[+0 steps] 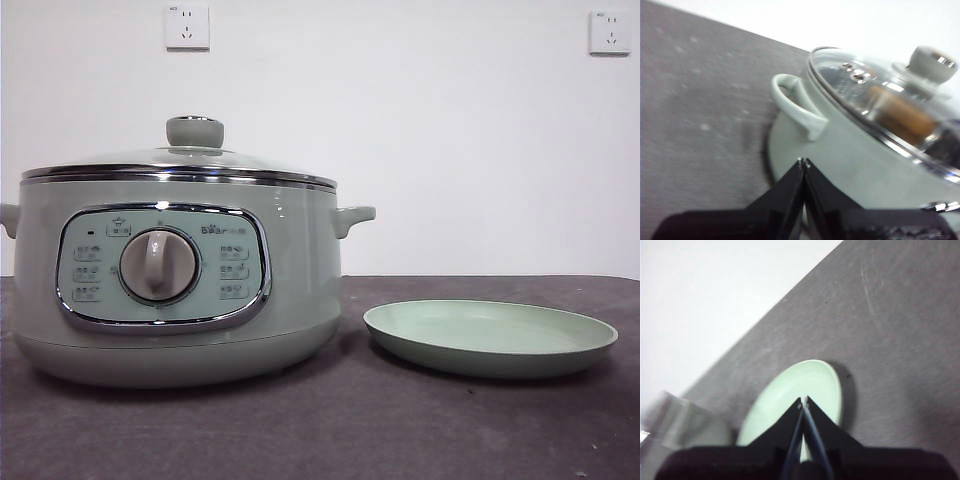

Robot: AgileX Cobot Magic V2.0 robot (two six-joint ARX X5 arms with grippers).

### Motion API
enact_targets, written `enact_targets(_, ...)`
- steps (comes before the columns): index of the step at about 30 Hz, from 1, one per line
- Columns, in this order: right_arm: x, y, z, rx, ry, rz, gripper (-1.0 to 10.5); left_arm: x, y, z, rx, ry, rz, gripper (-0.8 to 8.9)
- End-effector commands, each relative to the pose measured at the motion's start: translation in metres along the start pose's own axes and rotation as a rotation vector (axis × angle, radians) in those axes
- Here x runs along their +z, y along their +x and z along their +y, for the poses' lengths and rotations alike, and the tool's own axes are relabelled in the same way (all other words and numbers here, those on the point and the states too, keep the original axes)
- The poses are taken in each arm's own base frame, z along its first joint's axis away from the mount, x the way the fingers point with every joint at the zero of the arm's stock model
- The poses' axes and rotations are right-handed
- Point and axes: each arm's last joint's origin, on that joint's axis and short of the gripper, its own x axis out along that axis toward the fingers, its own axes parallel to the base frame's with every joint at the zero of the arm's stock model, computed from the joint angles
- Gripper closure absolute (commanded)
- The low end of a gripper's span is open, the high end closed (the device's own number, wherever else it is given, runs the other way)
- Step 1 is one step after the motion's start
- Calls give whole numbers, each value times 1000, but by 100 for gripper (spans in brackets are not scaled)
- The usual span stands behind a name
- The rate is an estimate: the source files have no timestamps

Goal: Take the corn out from the steamer,put the corn on the plate,close the lid

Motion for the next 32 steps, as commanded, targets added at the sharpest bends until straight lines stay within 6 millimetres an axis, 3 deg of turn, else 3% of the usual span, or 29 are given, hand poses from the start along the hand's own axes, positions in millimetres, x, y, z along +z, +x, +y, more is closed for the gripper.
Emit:
enact_targets(1, -1, 1, 1, 46, 87, 26, 947, -2, 1, -1, -66, -85, 8, 818)
enact_targets(10, 18, -10, 24, 154, -45, 86, 958, 11, -5, -13, -206, -78, 68, 822)
enact_targets(18, 58, -15, 59, 104, -292, 161, 957, 50, -14, -34, -270, 16, 116, 821)
enact_targets(26, 98, 6, 96, 151, -450, 354, 947, 104, -12, -57, -267, 185, 173, 821)
enact_targets(32, 116, 29, 114, 276, -510, 550, 946, 136, -2, -68, -266, 245, 261, 815)
